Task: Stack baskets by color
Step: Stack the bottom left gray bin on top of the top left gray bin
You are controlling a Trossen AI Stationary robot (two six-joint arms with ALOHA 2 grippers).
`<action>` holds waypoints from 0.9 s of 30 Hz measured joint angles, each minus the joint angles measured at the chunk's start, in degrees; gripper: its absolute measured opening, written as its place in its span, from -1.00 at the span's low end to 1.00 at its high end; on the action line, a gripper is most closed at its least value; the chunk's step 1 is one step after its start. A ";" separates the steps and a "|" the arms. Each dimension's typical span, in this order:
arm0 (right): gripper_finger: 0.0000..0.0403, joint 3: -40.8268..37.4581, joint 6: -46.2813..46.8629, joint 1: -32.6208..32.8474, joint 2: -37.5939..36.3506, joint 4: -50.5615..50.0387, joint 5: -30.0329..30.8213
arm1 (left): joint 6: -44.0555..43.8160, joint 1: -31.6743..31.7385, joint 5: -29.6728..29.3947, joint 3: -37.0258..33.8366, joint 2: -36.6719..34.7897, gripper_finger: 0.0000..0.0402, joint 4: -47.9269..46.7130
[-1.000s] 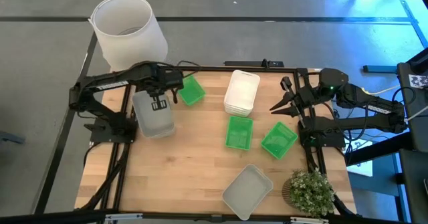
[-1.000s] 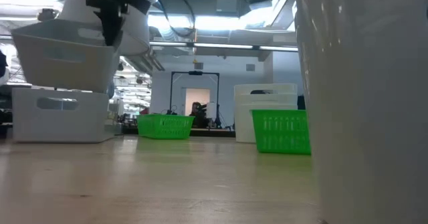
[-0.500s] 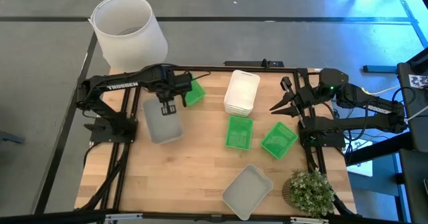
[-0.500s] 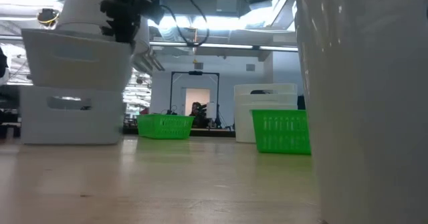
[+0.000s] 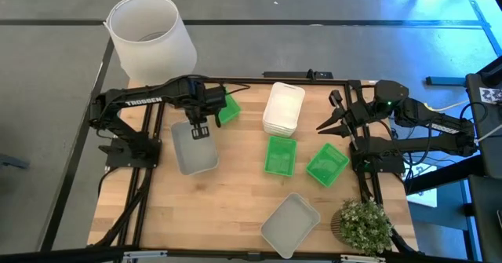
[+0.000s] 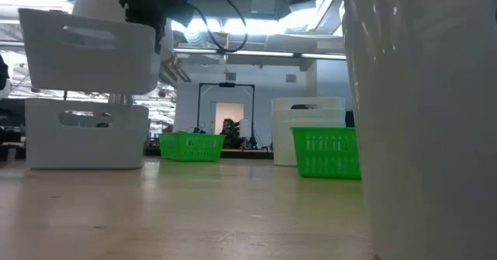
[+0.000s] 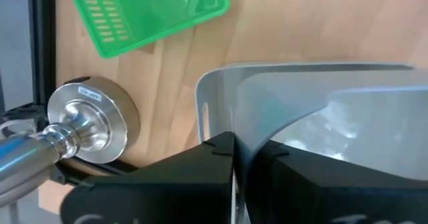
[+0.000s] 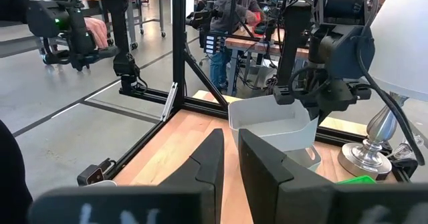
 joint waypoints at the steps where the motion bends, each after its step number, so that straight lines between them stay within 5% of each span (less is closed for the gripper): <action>1: -0.76 -0.01 0.00 -0.01 0.00 0.01 0.00 | -0.03 0.00 -0.23 0.00 0.00 -0.98 -0.09; 27: -0.76 -0.01 0.22 0.00 0.00 0.05 0.00 | -0.73 1.26 -3.43 0.00 -0.15 -1.00 -3.91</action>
